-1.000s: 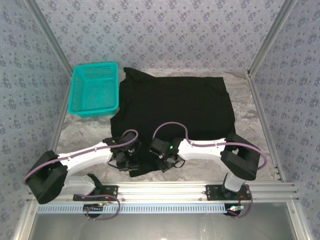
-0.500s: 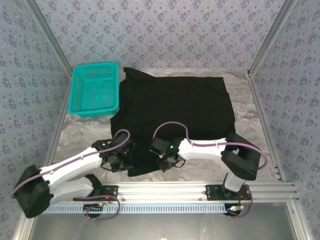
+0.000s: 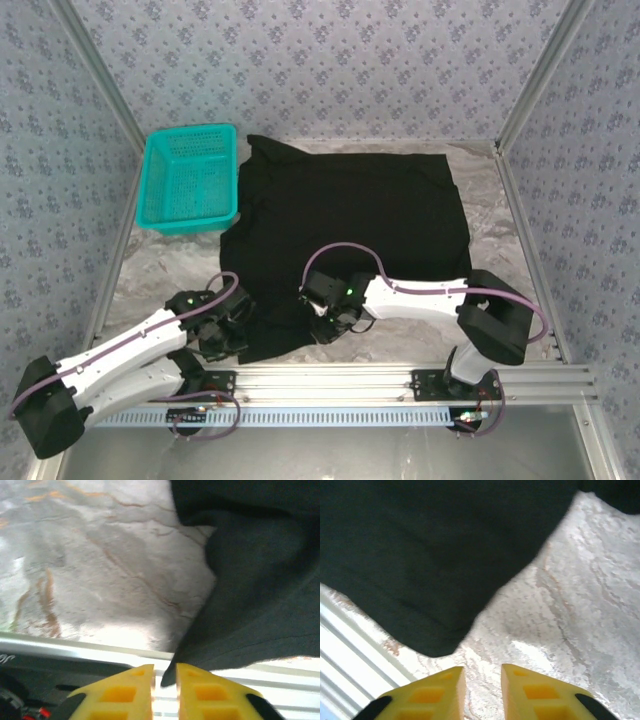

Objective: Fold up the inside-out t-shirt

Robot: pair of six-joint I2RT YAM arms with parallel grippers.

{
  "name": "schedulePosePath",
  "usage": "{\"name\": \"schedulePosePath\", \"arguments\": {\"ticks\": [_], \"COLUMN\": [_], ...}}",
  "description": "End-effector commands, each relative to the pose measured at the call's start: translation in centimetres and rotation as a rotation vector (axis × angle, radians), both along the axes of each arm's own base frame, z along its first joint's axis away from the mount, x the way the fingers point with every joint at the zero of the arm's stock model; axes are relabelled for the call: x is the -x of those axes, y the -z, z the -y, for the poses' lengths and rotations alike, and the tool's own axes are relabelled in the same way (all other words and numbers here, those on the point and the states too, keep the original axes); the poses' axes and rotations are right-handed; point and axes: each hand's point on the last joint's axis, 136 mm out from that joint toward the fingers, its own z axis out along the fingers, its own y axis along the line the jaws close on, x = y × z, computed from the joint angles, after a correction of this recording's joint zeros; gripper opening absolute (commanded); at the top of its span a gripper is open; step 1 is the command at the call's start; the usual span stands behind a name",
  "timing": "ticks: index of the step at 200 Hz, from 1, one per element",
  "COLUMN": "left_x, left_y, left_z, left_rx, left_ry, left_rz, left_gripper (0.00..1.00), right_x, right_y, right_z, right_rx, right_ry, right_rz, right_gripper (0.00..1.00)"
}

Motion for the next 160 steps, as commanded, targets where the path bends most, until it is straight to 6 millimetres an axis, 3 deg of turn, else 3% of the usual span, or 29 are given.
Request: {"name": "schedulePosePath", "arguments": {"ticks": [1, 35, 67, 105, 136, 160], "left_x": [-0.5, -2.3, -3.2, -4.5, -3.7, -2.4], "left_y": [-1.5, -3.3, -3.4, -5.1, -3.9, -2.5], "left_z": [-1.0, 0.0, 4.5, 9.8, 13.2, 14.2], "left_rx": [-0.057, -0.014, 0.136, 0.156, 0.114, 0.022], "left_ry": [0.002, 0.044, 0.171, 0.509, 0.754, 0.936], "left_rz": [0.03, 0.129, 0.151, 0.318, 0.374, 0.357], "left_gripper": [0.39, 0.51, 0.52, 0.52, 0.52, 0.53], "right_x": [0.5, -1.1, -3.6, -8.5, -12.1, -12.8], "right_y": [-2.0, -2.9, -4.0, -6.0, -9.4, -11.0], "right_z": [-0.9, 0.2, 1.5, 6.4, 11.2, 13.2], "right_rx": [-0.075, -0.076, -0.088, -0.035, -0.059, -0.107], "right_ry": [-0.048, -0.001, 0.053, 0.211, 0.377, 0.448], "right_rz": [-0.027, -0.005, 0.05, 0.127, 0.207, 0.218], "right_gripper": [0.32, 0.33, 0.36, 0.4, 0.44, 0.45]}}
